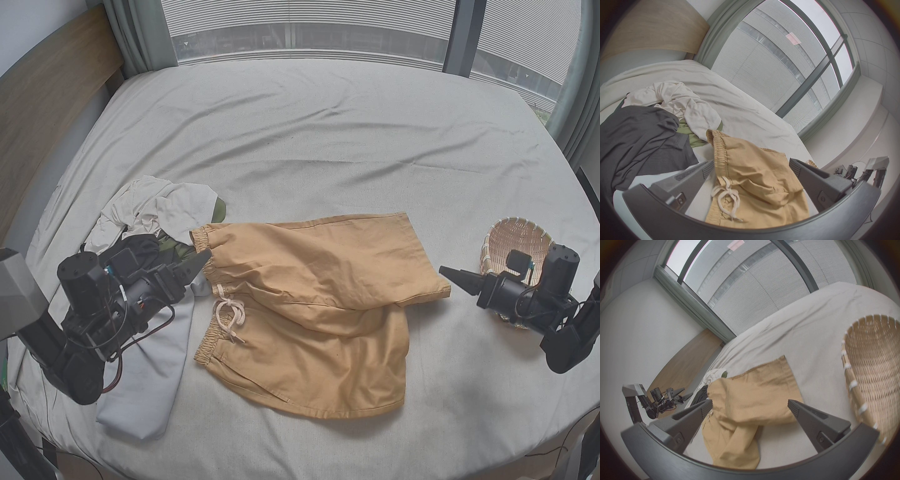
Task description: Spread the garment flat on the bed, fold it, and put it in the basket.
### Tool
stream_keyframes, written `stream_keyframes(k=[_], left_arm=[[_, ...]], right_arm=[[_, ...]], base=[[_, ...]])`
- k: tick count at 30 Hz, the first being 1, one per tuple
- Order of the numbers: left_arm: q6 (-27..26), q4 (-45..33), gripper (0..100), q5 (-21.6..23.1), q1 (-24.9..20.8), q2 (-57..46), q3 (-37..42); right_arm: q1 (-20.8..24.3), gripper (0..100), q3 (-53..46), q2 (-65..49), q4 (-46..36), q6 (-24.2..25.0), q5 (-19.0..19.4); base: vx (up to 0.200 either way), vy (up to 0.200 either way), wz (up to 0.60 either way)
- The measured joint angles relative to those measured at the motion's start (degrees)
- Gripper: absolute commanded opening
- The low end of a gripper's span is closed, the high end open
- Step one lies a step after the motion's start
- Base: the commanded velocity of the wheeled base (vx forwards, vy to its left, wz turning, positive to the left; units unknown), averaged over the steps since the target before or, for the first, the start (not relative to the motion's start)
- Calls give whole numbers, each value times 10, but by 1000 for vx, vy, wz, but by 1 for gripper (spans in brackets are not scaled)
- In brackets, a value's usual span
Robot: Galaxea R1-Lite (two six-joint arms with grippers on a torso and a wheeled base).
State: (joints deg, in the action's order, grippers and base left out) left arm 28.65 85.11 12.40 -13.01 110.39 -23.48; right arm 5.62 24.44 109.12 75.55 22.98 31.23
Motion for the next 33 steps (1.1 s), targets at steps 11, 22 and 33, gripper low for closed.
stream_keyframes(k=[11,22,33], left_arm=[[-43,38,100,24,-41,4,135],[-57,39,100,21,-48,16,153],[-57,39,100,21,-51,17,162]], right_arm=[[93,100,-77,46,37,0,-54],[125,100,-95,142,126,5,-80],[145,0,-94,172,127,6,-81]], base=[[0,0,0],[0,0,0],[0,0,0]])
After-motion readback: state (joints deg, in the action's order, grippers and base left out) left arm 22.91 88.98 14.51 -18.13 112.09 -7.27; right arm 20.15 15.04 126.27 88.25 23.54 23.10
